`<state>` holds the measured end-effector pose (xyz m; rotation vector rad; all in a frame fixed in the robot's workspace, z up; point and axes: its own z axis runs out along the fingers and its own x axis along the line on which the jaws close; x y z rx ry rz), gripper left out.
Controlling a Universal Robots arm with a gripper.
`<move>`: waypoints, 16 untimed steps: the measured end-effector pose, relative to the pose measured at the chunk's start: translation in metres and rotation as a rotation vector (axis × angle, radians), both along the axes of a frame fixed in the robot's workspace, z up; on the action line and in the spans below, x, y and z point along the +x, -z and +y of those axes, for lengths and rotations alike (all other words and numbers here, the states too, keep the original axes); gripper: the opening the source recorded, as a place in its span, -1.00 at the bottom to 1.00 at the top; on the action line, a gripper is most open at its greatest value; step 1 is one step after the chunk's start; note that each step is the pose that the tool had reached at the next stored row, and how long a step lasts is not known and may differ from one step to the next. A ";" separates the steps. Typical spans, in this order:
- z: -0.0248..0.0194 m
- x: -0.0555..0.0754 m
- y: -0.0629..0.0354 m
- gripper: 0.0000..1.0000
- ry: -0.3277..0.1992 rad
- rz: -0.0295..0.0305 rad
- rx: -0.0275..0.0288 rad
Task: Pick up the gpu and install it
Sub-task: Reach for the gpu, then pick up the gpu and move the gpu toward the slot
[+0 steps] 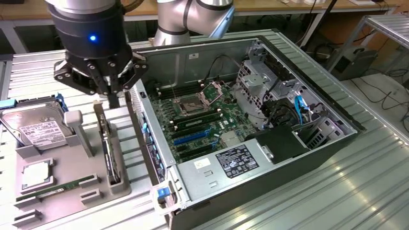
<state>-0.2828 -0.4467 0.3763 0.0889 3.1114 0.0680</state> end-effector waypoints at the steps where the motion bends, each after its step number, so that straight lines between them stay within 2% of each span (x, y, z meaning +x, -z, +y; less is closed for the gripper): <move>1: -0.0003 -0.009 0.0025 -0.79 0.000 -0.0001 0.0000; 4: -0.0008 -0.027 0.0096 -0.79 0.000 -0.0001 -0.0005; 16: -0.0011 -0.027 0.0103 -0.79 0.000 0.0003 -0.0007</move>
